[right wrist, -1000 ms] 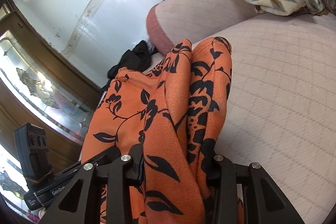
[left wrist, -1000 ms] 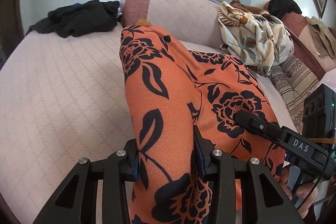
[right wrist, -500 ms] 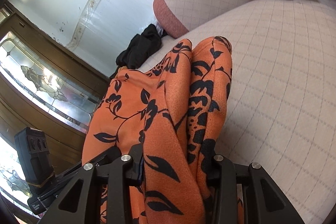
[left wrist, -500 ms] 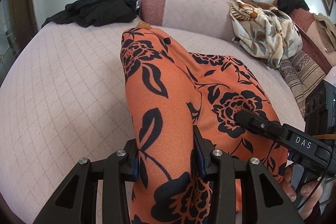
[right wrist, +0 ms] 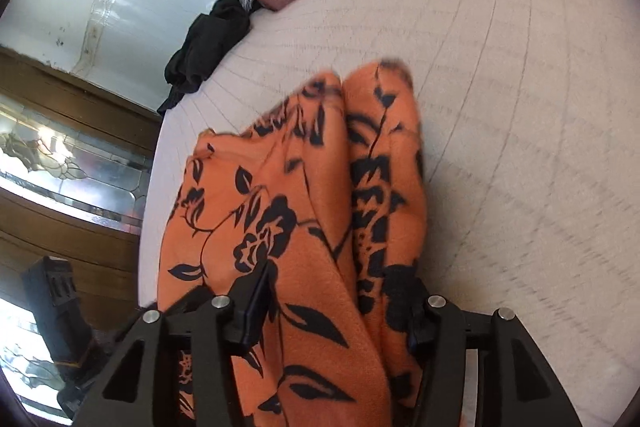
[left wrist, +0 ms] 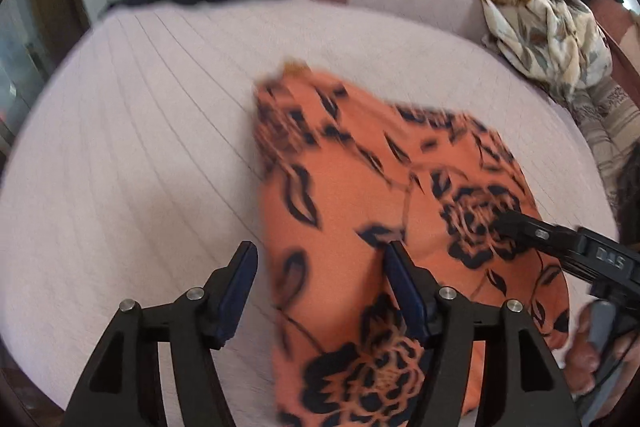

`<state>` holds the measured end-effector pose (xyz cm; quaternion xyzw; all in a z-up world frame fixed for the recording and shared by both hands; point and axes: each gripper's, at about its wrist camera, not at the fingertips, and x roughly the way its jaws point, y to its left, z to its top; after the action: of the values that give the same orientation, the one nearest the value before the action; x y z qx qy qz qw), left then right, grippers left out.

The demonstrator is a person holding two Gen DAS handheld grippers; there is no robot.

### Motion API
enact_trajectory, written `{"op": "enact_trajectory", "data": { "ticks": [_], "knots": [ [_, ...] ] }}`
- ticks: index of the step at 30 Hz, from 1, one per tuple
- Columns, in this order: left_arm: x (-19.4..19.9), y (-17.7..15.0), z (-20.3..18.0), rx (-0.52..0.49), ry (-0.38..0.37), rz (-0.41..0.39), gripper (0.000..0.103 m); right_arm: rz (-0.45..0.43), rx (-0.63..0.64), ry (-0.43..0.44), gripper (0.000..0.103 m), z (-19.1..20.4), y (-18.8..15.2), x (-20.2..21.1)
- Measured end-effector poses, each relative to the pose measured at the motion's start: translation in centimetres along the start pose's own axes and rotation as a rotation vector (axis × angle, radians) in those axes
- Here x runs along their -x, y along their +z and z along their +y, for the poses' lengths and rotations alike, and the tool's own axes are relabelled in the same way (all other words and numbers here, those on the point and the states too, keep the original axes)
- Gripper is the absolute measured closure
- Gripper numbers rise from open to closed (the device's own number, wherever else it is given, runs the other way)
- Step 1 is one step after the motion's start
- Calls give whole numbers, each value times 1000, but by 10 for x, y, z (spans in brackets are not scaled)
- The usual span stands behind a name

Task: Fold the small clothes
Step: 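Open both grippers and raise them off the folded blouse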

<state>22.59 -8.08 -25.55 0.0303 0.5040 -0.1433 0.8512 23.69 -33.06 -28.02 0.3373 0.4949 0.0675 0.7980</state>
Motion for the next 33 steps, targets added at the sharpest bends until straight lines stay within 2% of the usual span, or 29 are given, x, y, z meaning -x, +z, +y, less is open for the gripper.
{"op": "enact_trajectory", "data": {
  "ticks": [2,5,8,10,12,14,15,17,19,23,25,29,32,33],
  "knots": [
    [10,5,6,13,14,-44,34,-47,26,-30,47,3,2,15],
    [9,10,11,15,53,-70,31,-189,85,-113,47,13,0,45],
    [-5,8,16,7,94,-61,31,-270,146,-76,47,31,-1,60],
    [-14,8,12,-10,114,-65,25,-258,175,3,49,42,1,54],
    [-20,5,10,-40,163,-79,17,-191,185,34,49,47,3,33],
    [-23,6,13,-36,163,-72,14,-93,154,-35,50,40,6,6],
    [-23,6,17,-14,147,-62,14,-56,127,-71,57,34,7,-7],
    [-16,4,22,16,130,-58,14,-72,114,-72,64,28,4,0],
    [-6,-3,22,5,139,-71,14,-91,123,-53,64,32,0,17],
    [28,-39,15,-34,182,-151,14,-163,186,-16,62,42,-25,58],
    [33,-58,10,-68,216,-148,14,-159,217,-3,65,45,-40,65],
    [19,-78,9,-92,221,-101,13,-33,275,-143,65,39,-72,39],
    [36,-73,14,-58,199,-98,14,-48,283,-172,65,49,-74,48],
    [47,-71,13,-56,206,-122,14,-56,282,-166,66,53,-73,55]
  ]
}}
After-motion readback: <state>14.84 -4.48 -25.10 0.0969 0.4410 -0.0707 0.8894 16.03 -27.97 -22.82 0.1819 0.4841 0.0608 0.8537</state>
